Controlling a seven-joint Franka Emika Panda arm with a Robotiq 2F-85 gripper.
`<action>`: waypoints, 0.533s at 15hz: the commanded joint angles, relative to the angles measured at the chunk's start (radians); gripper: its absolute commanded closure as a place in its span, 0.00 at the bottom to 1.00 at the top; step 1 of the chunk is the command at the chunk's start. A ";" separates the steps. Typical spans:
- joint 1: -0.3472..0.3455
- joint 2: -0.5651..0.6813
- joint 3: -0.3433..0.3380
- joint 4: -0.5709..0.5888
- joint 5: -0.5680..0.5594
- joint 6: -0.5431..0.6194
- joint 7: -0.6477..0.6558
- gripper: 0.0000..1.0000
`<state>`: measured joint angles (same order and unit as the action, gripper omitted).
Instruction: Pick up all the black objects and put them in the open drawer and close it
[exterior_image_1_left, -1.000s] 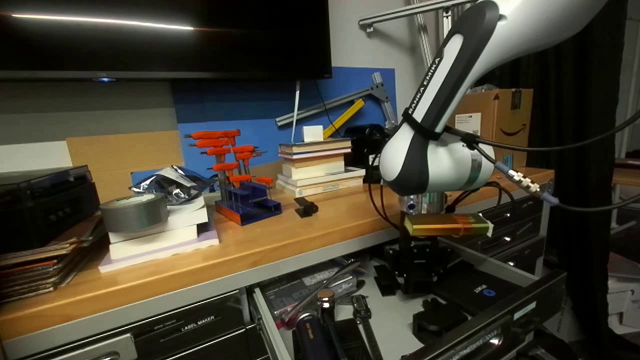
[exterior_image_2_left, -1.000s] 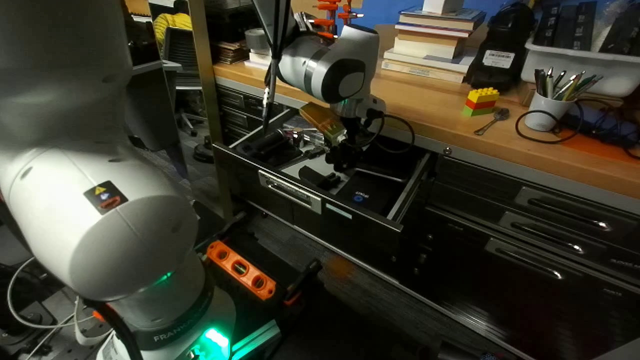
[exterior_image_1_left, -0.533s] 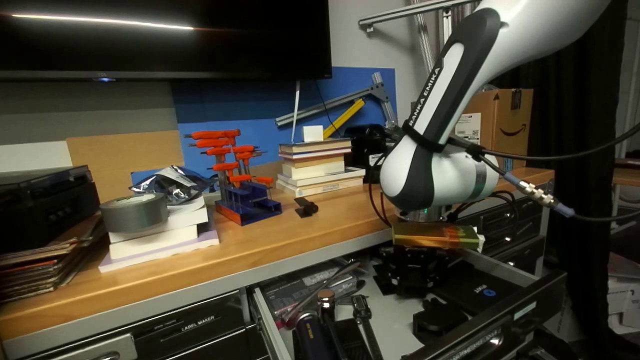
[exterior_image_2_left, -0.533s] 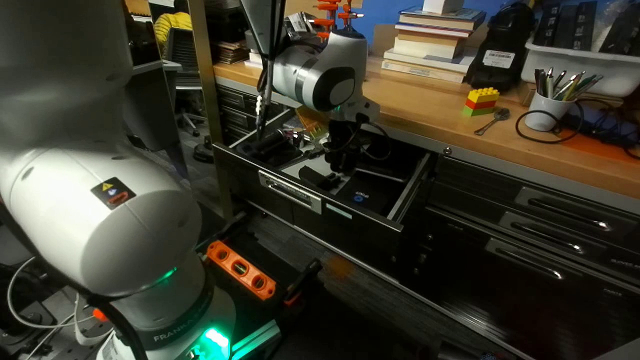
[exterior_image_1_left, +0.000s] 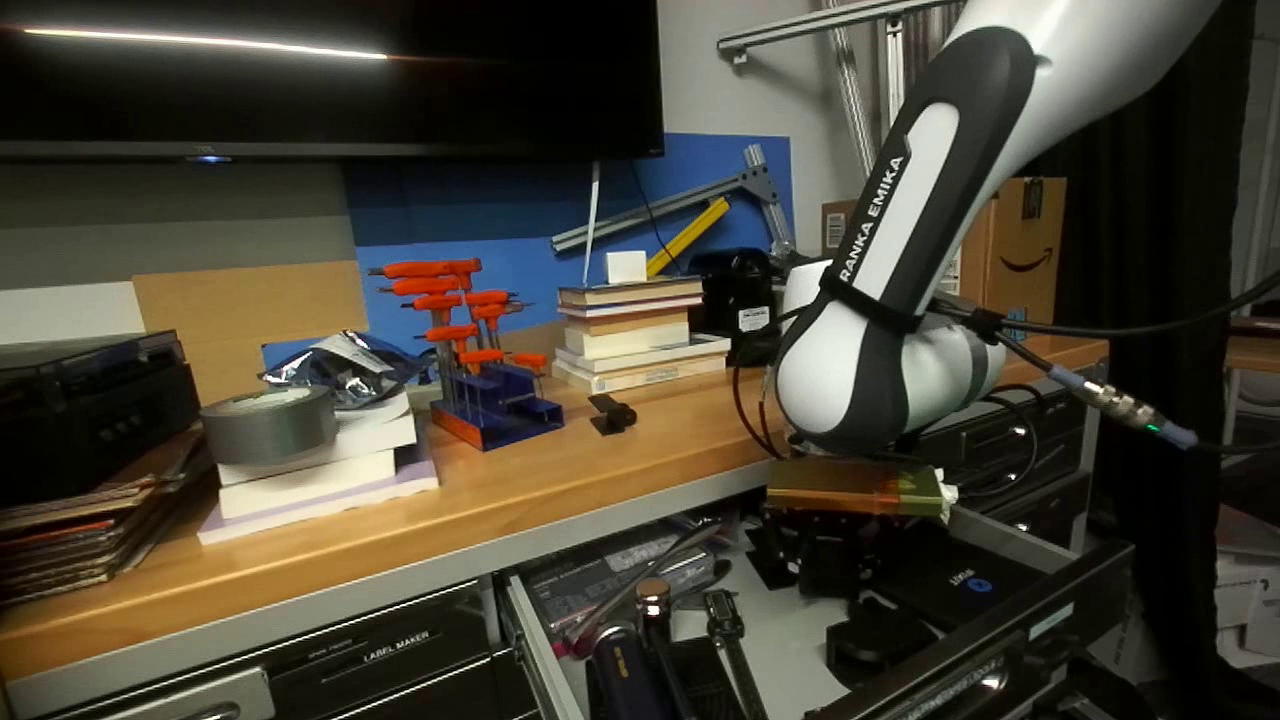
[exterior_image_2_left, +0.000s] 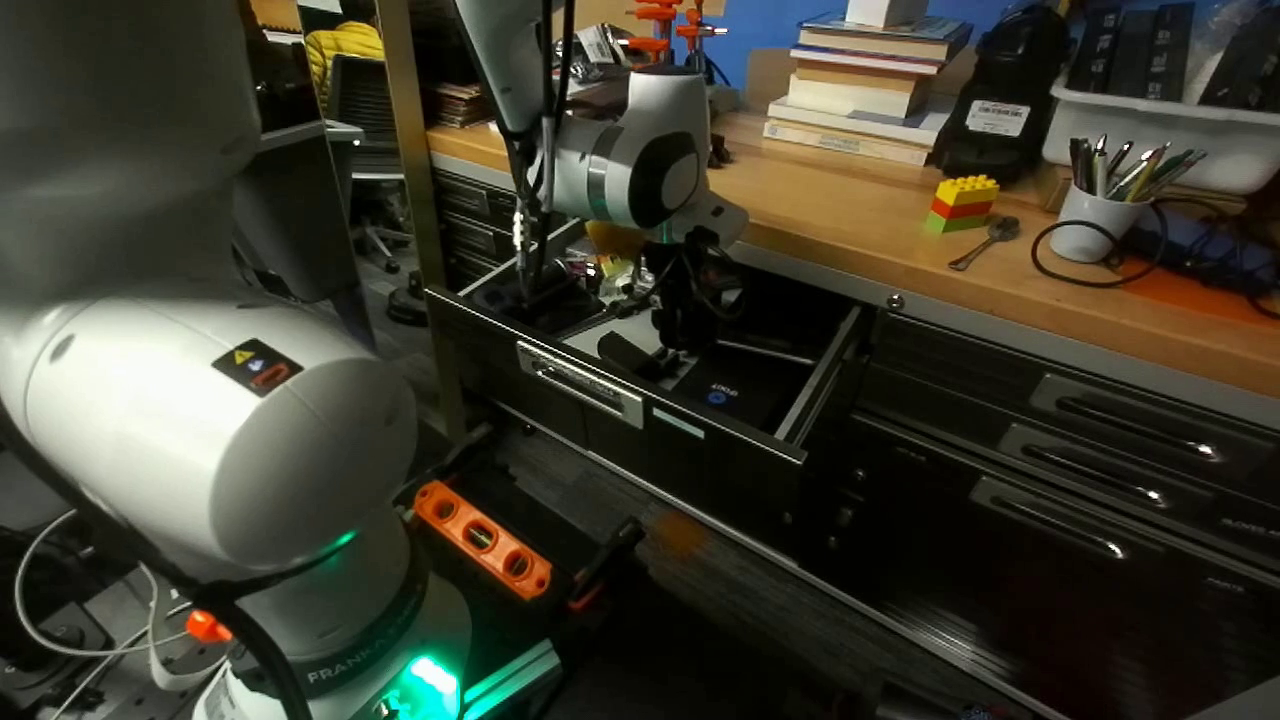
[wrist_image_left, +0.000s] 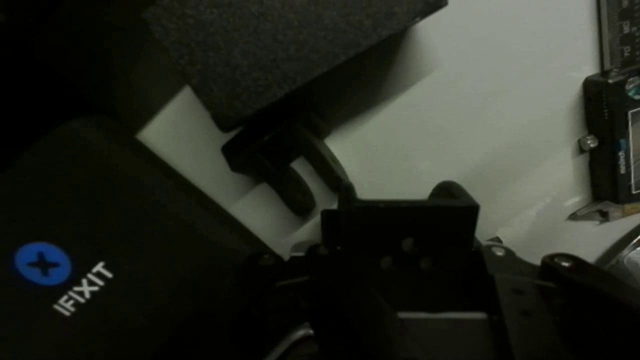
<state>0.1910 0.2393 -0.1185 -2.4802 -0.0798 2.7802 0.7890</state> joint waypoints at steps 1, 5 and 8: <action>0.019 -0.014 -0.026 -0.005 -0.061 -0.007 0.085 0.24; 0.002 -0.034 -0.003 0.004 -0.044 -0.022 0.054 0.00; -0.006 -0.080 0.011 0.013 -0.040 -0.036 0.023 0.00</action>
<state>0.1971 0.2260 -0.1225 -2.4719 -0.1122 2.7759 0.8378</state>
